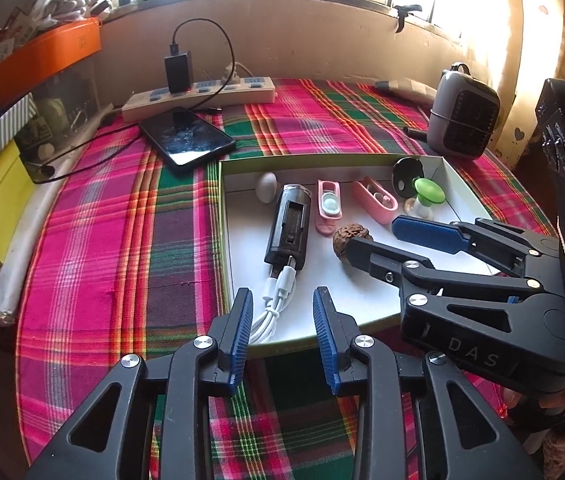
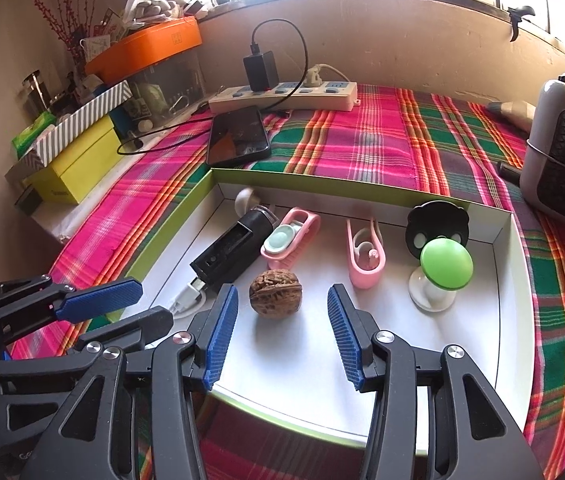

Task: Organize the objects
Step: 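Open right tool releasing the walnut while left tool releases the cable in the tray, then withdraw both open tools from the box tray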

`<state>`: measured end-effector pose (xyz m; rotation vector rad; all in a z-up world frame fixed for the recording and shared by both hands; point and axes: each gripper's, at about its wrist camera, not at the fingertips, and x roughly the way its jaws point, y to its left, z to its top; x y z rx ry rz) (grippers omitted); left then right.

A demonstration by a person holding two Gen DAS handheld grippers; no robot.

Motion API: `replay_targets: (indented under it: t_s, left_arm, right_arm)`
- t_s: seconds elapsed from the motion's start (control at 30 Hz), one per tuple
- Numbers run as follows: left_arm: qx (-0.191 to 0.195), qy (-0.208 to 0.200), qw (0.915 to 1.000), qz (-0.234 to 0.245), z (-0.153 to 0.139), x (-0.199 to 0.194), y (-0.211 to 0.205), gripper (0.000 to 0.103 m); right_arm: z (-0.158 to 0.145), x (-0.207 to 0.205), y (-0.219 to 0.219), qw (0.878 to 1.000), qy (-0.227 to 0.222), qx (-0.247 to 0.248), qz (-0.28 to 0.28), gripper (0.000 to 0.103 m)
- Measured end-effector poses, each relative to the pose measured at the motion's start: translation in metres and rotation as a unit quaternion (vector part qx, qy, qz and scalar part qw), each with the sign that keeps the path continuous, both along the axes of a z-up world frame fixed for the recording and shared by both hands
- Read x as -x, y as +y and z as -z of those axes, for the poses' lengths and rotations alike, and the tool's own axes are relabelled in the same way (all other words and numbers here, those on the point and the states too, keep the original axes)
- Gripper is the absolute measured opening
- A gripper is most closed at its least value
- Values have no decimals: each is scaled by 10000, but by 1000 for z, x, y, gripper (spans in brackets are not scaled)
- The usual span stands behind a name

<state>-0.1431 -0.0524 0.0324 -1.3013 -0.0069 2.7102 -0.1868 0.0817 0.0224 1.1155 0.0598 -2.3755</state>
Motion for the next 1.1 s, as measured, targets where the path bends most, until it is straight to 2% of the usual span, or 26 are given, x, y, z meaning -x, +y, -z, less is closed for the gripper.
replay_targets:
  t_s: [0.67,1.1]
  left_arm:
    - [2,441,9990,-72,-19,-47,14,29]
    - [-23,535,9984,169,-17,-69,39,29]
  right_arm:
    - [-27,-58,25,9987,463,46,196,48]
    - [-23,-93,52,9974,612,-18,381,48]
